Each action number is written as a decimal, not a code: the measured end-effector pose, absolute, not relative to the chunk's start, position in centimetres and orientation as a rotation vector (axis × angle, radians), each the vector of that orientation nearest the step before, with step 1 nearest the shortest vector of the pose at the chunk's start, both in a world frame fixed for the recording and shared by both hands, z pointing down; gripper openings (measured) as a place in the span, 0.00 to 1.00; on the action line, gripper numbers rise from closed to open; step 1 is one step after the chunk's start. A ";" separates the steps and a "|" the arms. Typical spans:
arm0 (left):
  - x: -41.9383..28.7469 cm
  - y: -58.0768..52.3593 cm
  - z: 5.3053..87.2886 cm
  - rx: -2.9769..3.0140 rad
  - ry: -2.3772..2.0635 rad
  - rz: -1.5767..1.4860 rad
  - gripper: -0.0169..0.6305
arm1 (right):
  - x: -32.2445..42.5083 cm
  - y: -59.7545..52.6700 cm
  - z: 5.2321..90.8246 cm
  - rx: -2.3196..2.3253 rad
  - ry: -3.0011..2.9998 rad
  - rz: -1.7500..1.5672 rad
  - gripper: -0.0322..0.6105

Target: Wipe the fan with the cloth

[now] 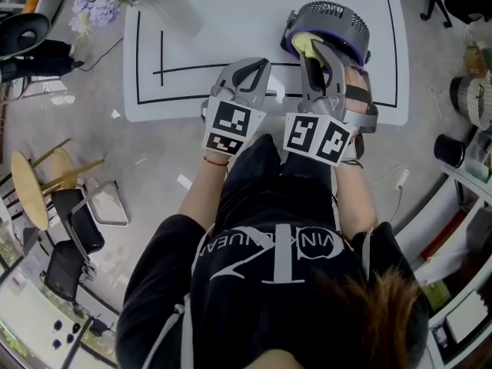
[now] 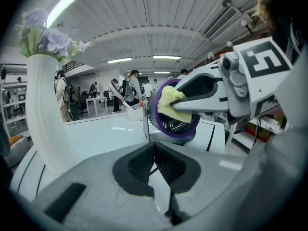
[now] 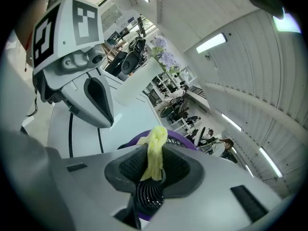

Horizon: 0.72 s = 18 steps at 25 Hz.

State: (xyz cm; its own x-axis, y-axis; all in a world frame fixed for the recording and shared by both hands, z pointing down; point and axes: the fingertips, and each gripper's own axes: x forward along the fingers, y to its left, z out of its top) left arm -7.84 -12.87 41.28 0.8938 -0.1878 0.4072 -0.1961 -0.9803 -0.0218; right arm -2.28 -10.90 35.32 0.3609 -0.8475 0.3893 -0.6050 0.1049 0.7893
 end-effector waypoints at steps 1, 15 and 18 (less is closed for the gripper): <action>-7.8 -12.7 41.1 3.041 -0.306 0.648 0.04 | -2.2 -10.8 34.9 1.599 -1.327 -0.308 0.18; -7.5 -10.7 38.8 3.080 -0.288 0.600 0.04 | 0.8 -6.7 33.7 1.641 -1.180 -0.313 0.18; -7.6 -10.2 38.4 3.084 -0.289 0.590 0.04 | 1.2 -5.7 33.9 1.641 -1.168 -0.291 0.18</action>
